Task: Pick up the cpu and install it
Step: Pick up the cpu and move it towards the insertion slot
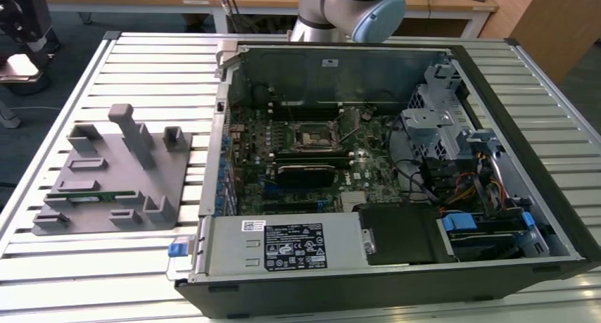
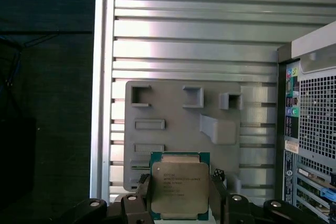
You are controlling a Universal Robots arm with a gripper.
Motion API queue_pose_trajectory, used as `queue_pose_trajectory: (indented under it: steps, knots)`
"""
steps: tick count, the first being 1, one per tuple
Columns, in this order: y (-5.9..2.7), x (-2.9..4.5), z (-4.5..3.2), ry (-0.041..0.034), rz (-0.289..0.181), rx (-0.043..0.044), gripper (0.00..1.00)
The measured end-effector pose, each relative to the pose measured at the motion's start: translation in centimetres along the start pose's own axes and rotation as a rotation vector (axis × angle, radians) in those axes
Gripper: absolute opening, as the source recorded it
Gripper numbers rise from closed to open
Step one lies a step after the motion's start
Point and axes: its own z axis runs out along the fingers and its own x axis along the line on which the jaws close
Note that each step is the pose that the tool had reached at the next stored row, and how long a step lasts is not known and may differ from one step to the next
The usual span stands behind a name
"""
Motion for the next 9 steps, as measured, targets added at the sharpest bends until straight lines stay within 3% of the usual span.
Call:
queue_pose_trajectory:
  steps: [9]
  knots:
    - [-0.01, -1.12, 0.02, 0.0, 0.0, 0.0, 0.53]
